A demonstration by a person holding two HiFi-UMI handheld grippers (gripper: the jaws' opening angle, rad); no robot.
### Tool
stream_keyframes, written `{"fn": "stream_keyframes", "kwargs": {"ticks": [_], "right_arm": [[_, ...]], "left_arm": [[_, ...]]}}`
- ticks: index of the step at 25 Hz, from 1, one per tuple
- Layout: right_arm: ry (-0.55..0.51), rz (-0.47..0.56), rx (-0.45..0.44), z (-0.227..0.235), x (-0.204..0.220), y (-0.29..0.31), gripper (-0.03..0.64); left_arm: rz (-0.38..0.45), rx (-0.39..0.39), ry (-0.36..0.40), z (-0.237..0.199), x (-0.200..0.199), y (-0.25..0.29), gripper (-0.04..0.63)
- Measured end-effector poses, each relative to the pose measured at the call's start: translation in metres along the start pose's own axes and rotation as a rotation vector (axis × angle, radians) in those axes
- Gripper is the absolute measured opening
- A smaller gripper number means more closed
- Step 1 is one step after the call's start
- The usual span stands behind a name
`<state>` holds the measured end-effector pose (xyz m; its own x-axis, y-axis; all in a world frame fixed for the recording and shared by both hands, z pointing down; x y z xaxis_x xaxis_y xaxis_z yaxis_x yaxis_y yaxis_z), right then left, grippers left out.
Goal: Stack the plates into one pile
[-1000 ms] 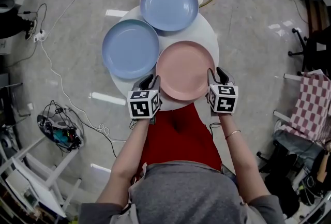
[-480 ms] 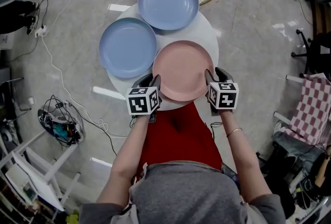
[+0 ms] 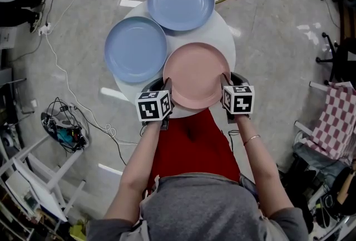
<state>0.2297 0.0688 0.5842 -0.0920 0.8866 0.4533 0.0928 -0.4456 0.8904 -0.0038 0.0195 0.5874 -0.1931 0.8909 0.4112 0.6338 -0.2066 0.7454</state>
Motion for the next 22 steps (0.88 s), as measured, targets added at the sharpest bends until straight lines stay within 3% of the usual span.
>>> {"fn": "stream_keyframes", "kwargs": {"ticks": [8,15,22], "right_arm": [[-0.004,-0.013,0.006,0.000,0.002,-0.002,0.083],[-0.018,-0.012,0.001,-0.004,0.006,-0.013,0.081],[-0.017,0.003,-0.005,-0.002,0.000,-0.024,0.081]], "left_arm": [[0.005,-0.010,-0.022,-0.003,0.001,-0.001,0.052],[0.031,0.001,-0.097,-0.002,0.001,-0.008,0.049],[0.067,0.020,-0.098,0.009,-0.002,-0.022,0.051]]}}
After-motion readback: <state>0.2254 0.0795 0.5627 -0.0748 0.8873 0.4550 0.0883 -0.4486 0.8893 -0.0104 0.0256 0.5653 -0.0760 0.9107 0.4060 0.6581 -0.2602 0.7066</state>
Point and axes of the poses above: the fingertips, and each gripper's own axes: y forward along the fingers, z to its right, x out of its underside, the point moved 2 cm from there along -y, backward along the fingers, and after that the axes turned 9 degrees about x, right-handed, at the moved point
